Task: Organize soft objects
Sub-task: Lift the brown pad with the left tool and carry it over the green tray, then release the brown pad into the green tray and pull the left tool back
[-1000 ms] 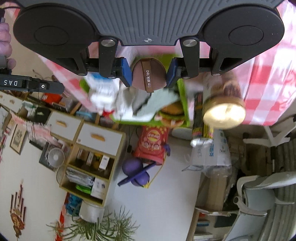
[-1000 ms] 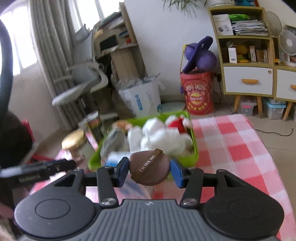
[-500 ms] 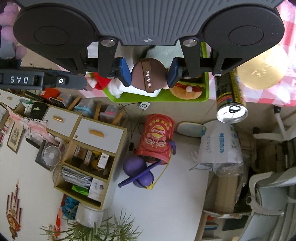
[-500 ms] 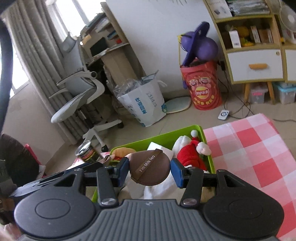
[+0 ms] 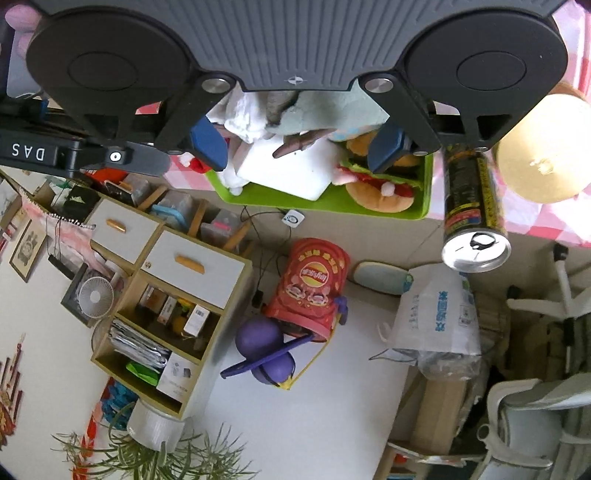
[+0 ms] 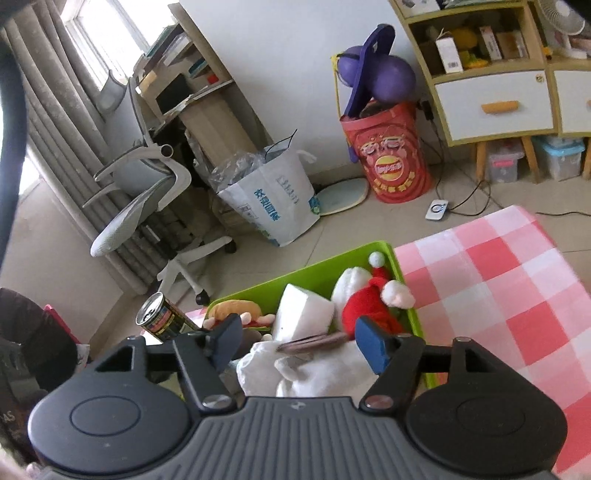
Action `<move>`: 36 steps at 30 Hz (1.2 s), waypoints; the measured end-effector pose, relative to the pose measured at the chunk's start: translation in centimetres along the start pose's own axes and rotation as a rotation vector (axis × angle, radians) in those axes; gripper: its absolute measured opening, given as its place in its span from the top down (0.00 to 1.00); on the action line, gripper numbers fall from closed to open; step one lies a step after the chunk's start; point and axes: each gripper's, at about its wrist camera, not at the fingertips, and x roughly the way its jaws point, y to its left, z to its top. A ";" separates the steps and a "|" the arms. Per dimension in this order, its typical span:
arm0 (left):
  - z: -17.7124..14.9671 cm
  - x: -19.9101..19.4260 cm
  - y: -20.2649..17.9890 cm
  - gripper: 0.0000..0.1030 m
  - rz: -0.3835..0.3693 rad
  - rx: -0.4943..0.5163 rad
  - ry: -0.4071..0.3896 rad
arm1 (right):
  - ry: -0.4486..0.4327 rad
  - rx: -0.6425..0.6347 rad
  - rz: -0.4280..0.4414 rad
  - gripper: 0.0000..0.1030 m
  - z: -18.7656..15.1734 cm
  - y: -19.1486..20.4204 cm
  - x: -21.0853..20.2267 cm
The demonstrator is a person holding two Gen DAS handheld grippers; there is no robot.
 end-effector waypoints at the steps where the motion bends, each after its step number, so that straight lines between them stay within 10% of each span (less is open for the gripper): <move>1: 0.0 -0.4 0.1 0.19 0.010 0.000 0.003 | -0.003 0.004 -0.006 0.56 0.0 -0.1 -0.4; 36: -10.9 -16.8 -4.9 0.05 0.471 0.134 0.214 | 0.102 -0.186 -0.342 0.30 -12.9 6.7 -15.4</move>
